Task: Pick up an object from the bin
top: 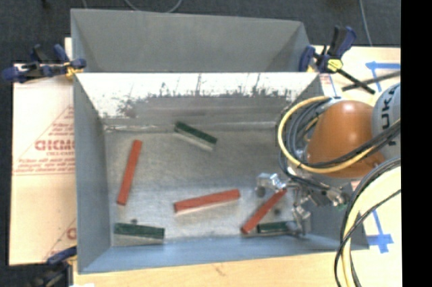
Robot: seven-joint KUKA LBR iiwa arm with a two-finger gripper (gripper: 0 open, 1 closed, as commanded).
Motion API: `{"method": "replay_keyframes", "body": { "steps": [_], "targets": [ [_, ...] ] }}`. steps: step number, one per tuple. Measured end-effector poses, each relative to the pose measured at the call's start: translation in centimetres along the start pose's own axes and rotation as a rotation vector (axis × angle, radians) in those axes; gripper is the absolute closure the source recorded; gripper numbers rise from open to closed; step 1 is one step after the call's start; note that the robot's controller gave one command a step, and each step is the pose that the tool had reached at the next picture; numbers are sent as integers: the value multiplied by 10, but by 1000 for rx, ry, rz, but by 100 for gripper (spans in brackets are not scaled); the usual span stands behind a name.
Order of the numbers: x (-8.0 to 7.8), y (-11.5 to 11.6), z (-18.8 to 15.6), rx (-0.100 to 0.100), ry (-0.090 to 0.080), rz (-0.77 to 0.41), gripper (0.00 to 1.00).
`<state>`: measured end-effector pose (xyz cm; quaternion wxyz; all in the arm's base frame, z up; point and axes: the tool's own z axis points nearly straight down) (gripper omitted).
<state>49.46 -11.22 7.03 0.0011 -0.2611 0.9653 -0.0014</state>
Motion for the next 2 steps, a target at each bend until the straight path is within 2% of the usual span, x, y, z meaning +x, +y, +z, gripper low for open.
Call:
{"method": "replay_keyframes", "body": {
  "steps": [1,2],
  "targets": [
    [-26,27,-31,0,-4,-187,0],
    [-41,17,-49,1,-4,-297,0]
  ]
}}
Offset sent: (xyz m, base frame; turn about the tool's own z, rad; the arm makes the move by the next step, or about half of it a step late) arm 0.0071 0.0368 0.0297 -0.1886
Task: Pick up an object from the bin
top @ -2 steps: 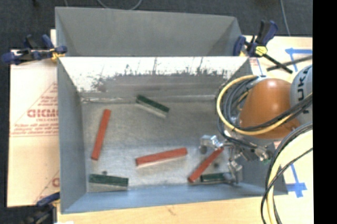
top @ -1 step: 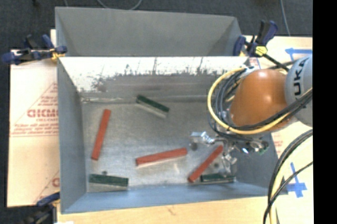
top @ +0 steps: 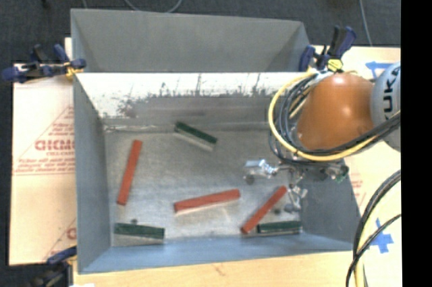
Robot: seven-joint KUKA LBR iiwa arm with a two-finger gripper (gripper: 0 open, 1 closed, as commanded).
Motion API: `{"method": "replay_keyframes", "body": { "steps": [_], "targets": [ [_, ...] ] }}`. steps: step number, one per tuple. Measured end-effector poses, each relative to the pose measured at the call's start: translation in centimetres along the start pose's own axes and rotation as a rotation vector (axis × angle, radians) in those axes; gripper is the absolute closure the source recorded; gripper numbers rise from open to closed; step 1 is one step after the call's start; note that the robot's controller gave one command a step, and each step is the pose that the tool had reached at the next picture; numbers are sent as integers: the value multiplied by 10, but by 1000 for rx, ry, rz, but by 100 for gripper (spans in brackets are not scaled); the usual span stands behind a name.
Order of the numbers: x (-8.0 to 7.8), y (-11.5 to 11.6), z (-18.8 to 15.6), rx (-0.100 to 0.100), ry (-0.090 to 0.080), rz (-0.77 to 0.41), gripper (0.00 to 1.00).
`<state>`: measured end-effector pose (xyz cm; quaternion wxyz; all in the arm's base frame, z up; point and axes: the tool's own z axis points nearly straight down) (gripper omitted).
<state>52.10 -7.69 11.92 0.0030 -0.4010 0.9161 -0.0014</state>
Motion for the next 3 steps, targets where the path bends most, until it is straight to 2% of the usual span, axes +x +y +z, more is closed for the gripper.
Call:
{"method": "replay_keyframes", "body": {
  "steps": [1,2,3],
  "targets": [
    [-85,91,49,-6,0,-275,0],
    [-113,92,48,-3,0,-362,0],
    [-112,91,48,-4,2,-361,100]
  ]
}}
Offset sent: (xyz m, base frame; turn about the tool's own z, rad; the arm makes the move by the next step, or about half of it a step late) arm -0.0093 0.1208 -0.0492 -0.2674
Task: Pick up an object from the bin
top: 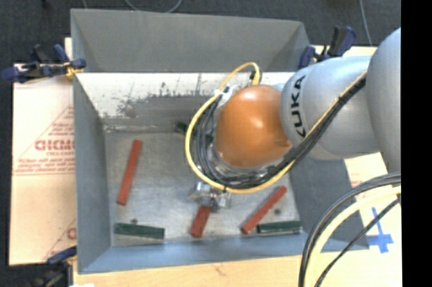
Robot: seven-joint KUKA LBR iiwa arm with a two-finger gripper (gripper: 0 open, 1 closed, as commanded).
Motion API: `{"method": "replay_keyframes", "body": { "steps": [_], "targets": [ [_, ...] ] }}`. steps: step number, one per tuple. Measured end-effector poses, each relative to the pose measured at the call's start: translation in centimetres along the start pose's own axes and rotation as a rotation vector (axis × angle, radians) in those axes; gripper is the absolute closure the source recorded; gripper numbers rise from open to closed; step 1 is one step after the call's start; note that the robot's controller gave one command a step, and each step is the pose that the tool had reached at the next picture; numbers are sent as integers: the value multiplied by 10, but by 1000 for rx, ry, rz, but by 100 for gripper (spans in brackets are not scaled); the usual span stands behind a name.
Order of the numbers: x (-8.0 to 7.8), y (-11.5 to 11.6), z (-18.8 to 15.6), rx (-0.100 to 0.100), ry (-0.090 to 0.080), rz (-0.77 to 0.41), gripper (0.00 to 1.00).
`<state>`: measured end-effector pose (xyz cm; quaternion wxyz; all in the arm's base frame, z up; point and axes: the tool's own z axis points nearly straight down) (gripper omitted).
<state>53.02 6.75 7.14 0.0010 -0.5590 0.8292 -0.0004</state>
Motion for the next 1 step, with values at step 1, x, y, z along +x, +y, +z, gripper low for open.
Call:
{"method": "replay_keyframes", "body": {
  "steps": [1],
  "targets": [
    [0,-1,-2,1,-2,4,100]
  ]
}}
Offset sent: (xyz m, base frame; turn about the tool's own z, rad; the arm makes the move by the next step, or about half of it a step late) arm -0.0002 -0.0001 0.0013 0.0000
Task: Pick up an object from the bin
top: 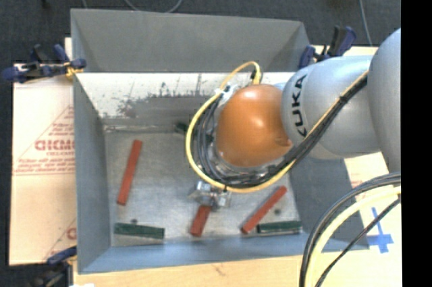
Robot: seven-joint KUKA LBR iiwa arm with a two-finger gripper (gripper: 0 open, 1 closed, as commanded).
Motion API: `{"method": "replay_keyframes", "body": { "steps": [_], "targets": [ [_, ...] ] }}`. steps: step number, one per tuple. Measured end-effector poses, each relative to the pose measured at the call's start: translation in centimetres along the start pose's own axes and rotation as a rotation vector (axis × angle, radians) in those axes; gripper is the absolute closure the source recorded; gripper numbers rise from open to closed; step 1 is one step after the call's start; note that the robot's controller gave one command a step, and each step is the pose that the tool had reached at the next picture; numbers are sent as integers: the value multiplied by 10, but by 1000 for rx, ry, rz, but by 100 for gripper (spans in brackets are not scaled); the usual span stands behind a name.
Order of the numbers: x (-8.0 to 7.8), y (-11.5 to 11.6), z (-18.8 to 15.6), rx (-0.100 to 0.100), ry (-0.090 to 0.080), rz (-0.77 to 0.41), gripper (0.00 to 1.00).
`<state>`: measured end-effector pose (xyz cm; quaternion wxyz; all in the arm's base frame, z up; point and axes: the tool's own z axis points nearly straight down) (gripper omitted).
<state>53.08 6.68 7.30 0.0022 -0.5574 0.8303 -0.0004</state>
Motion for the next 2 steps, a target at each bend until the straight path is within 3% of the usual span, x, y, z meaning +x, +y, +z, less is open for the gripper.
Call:
{"method": "replay_keyframes", "body": {
  "steps": [1,2],
  "targets": [
    [-1,-3,-74,5,-1,4,100],
    [-1,-4,-86,1,0,9,100]
  ]
}}
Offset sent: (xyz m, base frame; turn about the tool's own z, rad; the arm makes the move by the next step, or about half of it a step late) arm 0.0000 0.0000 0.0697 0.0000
